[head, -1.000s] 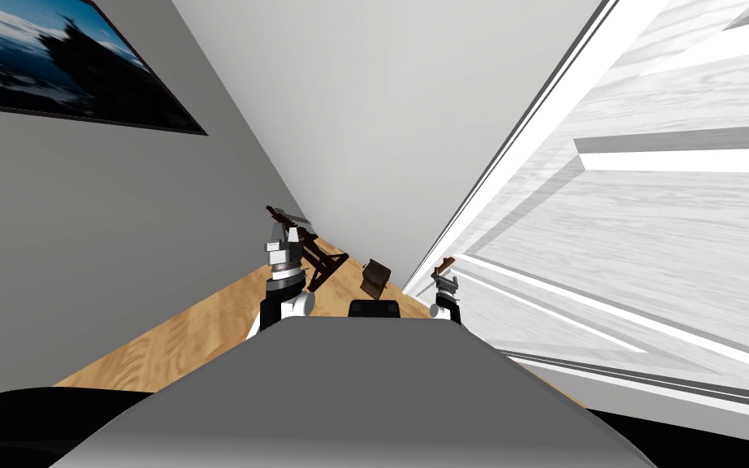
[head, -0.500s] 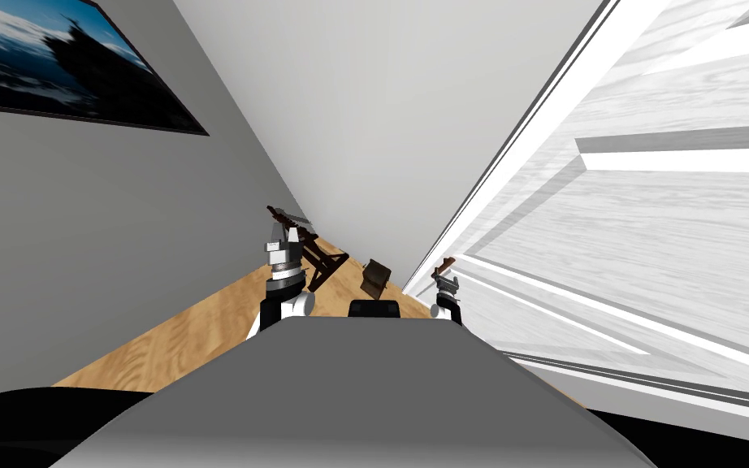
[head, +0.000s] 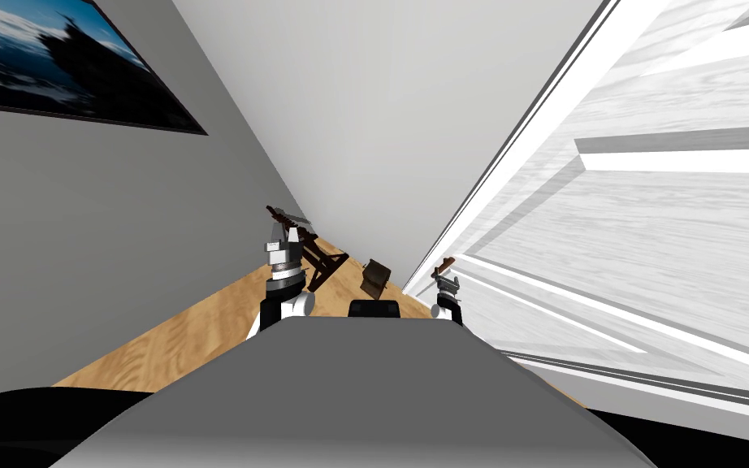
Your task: Pull the door open
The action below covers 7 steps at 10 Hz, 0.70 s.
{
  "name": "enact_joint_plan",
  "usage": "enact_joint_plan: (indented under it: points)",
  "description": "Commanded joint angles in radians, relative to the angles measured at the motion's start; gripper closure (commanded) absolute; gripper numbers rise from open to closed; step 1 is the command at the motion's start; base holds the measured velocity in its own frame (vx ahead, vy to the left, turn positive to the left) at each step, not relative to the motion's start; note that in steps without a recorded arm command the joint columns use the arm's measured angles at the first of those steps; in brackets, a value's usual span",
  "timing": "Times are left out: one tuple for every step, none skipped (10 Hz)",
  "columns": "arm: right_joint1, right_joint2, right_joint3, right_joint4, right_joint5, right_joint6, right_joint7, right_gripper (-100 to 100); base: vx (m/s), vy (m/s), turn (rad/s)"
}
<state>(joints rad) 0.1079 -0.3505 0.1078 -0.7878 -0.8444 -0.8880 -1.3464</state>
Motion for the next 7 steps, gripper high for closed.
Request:
enact_joint_plan:
  points:
    - [0.0, 0.0, 0.0, 0.0, 0.0, 0.0, 0.0, -100, 0.001, 0.004, -0.01]
    - [0.0, 0.0, 0.0, 0.0, 0.0, 0.0, 0.0, -100, -0.001, -0.005, 0.013]
    - [0.0, 0.0, 0.0, 0.0, 0.0, 0.0, 0.0, -100, -0.001, -0.004, 0.011]
    - [0.0, 0.0, 0.0, 0.0, 0.0, 0.0, 0.0, -100, 0.003, 0.02, -0.057]
    - [-0.008, 0.005, -0.006, 0.005, -0.001, 0.003, 0.006, -100, 0.0, 0.0, 0.0]
    - [-0.008, 0.005, -0.006, 0.005, -0.001, 0.003, 0.006, -100, -0.002, -0.02, 0.057]
    - [-0.008, 0.005, -0.006, 0.005, -0.001, 0.003, 0.006, -100, -0.001, -0.007, 0.018]
